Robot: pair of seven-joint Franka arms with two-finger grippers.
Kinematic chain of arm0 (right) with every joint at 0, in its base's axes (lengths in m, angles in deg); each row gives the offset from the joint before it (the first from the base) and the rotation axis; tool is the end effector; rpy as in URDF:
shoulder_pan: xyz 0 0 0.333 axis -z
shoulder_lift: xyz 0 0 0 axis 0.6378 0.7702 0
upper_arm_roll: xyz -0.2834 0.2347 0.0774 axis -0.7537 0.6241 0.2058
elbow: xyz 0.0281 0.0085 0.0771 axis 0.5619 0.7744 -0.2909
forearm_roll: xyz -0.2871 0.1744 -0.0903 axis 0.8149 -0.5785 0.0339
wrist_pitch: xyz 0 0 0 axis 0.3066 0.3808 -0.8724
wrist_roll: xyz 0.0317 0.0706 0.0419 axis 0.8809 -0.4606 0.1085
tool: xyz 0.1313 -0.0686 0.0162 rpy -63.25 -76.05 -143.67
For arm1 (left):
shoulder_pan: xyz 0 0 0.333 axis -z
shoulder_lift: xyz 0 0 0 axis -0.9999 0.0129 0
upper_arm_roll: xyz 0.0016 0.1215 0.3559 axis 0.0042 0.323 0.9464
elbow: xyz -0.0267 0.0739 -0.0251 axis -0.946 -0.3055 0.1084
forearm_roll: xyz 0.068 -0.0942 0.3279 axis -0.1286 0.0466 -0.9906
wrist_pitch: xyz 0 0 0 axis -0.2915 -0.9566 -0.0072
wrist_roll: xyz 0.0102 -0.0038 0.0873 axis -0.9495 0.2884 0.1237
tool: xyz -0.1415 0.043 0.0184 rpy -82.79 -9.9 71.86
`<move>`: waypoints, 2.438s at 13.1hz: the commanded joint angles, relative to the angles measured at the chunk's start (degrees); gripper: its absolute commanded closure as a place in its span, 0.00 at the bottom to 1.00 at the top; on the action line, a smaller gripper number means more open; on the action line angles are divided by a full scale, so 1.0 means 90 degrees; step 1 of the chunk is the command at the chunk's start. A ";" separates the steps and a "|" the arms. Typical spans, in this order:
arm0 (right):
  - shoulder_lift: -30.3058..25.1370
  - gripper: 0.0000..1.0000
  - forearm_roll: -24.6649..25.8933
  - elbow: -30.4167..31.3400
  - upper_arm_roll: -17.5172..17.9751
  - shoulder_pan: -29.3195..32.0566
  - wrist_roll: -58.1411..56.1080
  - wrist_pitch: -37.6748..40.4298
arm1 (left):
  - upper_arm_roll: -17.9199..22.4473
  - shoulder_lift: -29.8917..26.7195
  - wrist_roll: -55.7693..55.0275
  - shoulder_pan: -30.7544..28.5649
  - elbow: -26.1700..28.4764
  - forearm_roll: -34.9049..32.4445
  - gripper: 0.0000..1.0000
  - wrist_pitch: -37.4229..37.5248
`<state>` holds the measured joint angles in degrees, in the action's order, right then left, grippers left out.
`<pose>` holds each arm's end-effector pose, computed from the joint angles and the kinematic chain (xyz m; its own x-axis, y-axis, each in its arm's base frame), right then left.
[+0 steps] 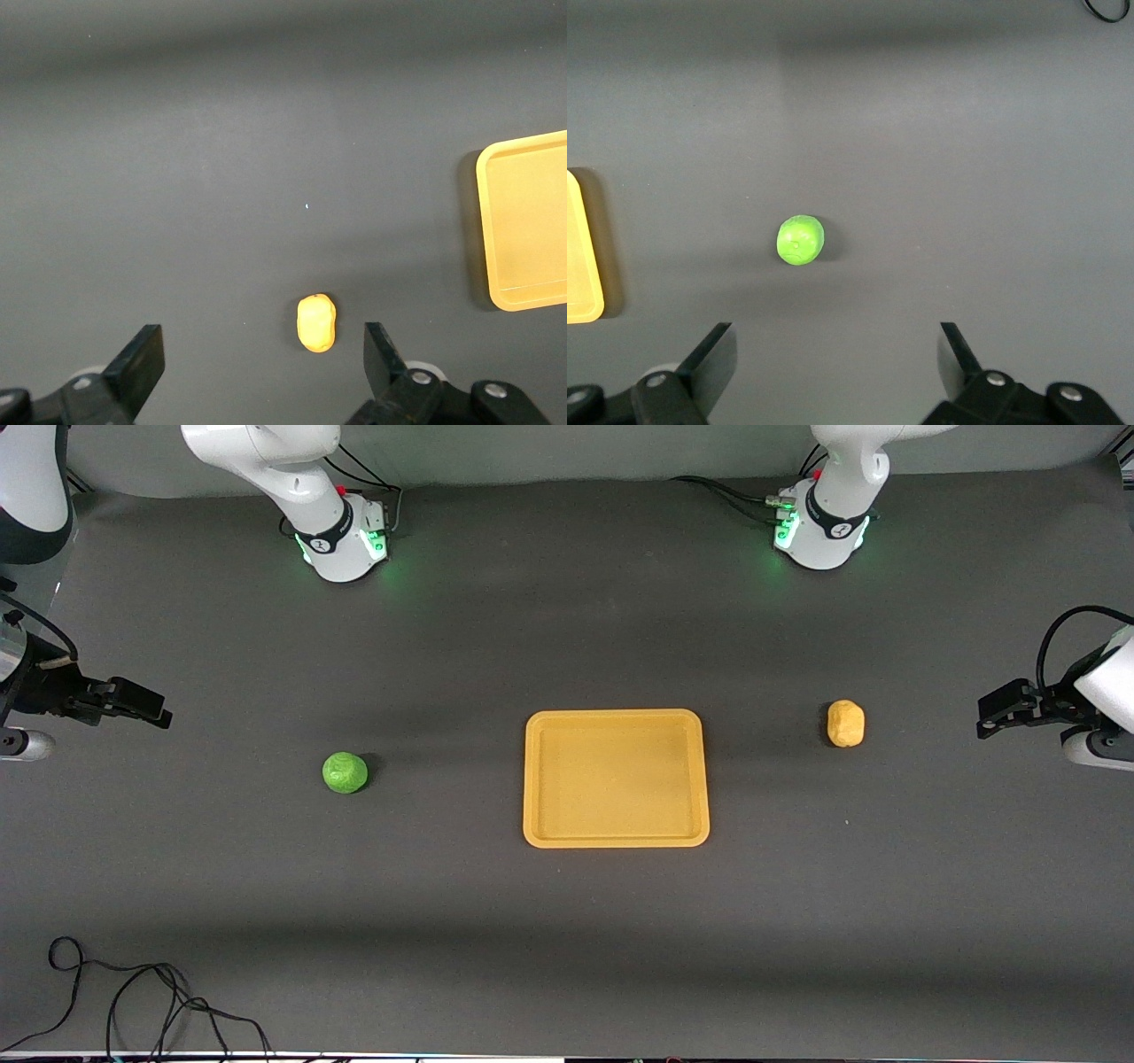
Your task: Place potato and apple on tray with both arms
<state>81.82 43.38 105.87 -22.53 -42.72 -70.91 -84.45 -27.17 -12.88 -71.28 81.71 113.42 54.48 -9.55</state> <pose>0.5335 -0.0170 0.6034 0.9955 -0.0892 -0.0315 -0.0893 -0.9960 -0.0010 0.5595 0.0061 0.5953 0.9864 -0.1606 0.0357 -0.1604 -0.9870 -0.0088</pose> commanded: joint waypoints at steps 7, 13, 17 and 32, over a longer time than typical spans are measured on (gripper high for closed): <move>-0.0069 0.00 -0.0082 0.0037 0.0005 -0.0018 0.0005 0.0035 | 0.0020 0.0118 -0.0032 0.0048 0.0885 0.0137 0.00 -0.0074; -0.0175 0.00 -0.0034 0.0318 -0.0014 -0.0484 -0.0006 -0.0082 | 0.0020 0.1190 0.0056 0.0127 0.3261 0.0137 0.01 -0.2956; -0.0809 0.00 -0.0102 0.1410 -0.0014 -0.0972 0.0004 -0.0773 | 0.0020 0.1466 0.0289 0.0117 0.3769 0.0137 0.09 -0.2849; 0.0554 0.00 -0.0102 0.5084 -0.0053 -0.1170 0.0024 -0.6834 | -0.0078 0.2439 -0.2910 0.2497 0.1105 0.1289 0.96 -0.2222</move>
<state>83.58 43.28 149.07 -22.74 -53.17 -70.79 -138.34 -28.85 1.25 -92.19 99.82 129.12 65.16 -26.81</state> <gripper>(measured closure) 0.000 0.471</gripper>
